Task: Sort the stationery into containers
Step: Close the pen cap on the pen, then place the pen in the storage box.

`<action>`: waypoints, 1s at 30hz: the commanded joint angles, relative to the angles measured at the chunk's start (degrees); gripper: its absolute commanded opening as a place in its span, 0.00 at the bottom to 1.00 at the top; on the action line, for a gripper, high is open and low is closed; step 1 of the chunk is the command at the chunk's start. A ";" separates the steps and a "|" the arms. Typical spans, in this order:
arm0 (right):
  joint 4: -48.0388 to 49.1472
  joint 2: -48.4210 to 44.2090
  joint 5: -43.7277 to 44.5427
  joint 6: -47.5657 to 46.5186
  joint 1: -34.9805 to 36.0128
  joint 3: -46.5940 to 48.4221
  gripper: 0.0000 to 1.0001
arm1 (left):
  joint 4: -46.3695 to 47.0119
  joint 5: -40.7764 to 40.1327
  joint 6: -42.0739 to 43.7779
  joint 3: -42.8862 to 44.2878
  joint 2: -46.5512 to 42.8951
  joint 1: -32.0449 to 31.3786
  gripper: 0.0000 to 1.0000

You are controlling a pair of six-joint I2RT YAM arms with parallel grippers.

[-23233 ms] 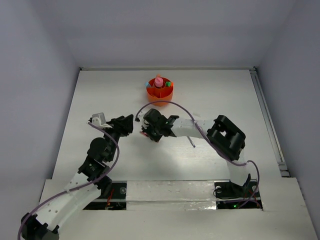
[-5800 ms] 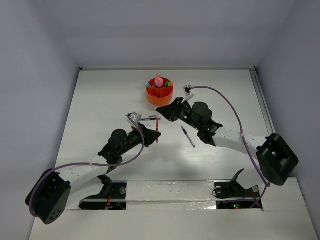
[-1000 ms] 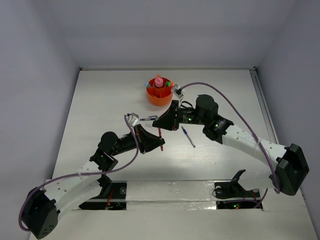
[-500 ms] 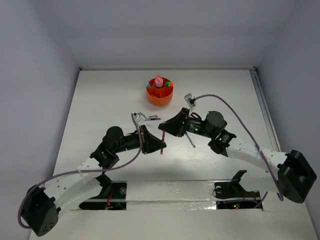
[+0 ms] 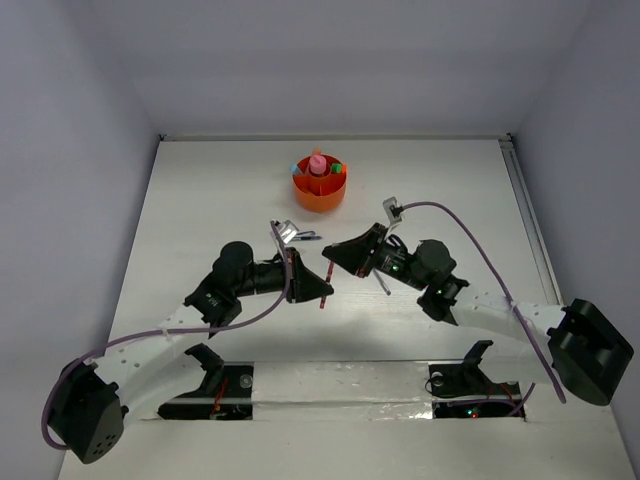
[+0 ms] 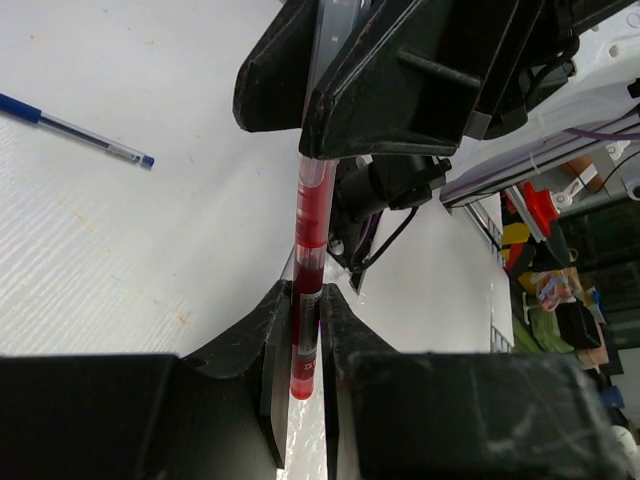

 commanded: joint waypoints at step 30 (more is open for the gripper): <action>-13.18 18.80 11.38 -0.02 -13.12 28.29 0.00 | -0.16 -22.95 1.24 -7.65 -23.49 2.82 0.99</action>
